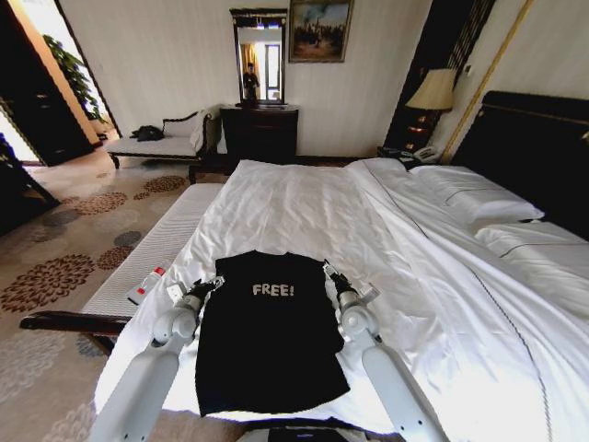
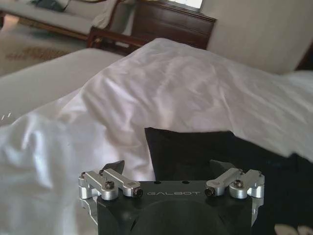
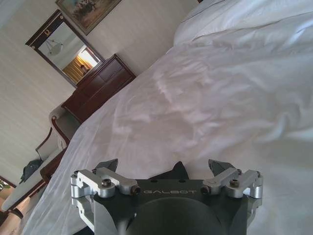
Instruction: Fold the clothes on the bed.
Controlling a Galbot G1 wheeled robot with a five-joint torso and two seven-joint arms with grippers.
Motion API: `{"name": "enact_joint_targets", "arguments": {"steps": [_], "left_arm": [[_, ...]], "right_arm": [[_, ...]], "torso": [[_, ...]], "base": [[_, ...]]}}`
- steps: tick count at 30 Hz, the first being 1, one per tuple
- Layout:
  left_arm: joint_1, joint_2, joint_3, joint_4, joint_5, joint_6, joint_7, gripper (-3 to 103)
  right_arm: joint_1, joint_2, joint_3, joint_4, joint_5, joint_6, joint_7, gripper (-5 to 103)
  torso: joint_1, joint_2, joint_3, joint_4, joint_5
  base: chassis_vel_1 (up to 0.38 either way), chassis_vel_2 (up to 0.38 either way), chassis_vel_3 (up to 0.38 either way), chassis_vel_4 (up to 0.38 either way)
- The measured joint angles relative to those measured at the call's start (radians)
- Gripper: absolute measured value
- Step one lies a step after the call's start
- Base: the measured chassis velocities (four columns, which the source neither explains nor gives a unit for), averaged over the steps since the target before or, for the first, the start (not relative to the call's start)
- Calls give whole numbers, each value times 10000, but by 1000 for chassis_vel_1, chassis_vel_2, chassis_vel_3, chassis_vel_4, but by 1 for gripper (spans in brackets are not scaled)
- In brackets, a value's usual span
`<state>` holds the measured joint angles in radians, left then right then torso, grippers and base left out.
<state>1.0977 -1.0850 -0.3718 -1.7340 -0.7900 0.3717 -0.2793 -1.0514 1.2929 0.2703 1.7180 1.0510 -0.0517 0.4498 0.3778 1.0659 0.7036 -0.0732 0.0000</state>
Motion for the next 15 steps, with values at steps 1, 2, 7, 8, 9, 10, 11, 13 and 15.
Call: {"name": "enact_joint_targets", "arguments": {"steps": [1,2,7,8,9,10,11,13,15], "left_arm": [[0,0,0,0,0,0,0,101],[3,72,107,24,202,-51,99,100],[-26,235,456,185,726,-160,325,96],[-73,231,495,227,721,-161,325,93],[-93,222,506,241,689,-160,324,88],[-93,222,506,241,689,-160,324,88],[-116,213,516,266,633,-153,323,82],[-137,197,523,290,476,-133,314,77],[-136,189,511,262,289,-113,308,66]], "right_arm": [[0,0,0,0,0,0,0,100],[-3,-5,5,7,9,0,0,100],[-13,-14,42,50,34,1,2,100],[-27,-18,50,70,37,2,3,100],[-38,-21,52,81,38,2,4,100],[-38,-21,52,81,38,2,4,100],[-48,-25,57,96,39,3,6,100],[-85,-30,76,123,39,4,9,100],[-115,-32,85,149,36,4,13,100]], "torso": [[0,0,0,0,0],[0,0,0,-1,0],[-1,0,0,0,0],[-1,0,0,0,-1],[-1,0,0,0,0],[-1,0,0,0,0],[-1,0,0,0,0],[-1,0,0,-1,0],[-1,1,0,0,0]], "base": [[0,0,0,0],[0,0,0,0],[0,0,0,0],[0,0,0,0],[0,0,0,0],[0,0,0,0],[0,0,0,0],[0,0,0,0],[0,0,0,0]]}}
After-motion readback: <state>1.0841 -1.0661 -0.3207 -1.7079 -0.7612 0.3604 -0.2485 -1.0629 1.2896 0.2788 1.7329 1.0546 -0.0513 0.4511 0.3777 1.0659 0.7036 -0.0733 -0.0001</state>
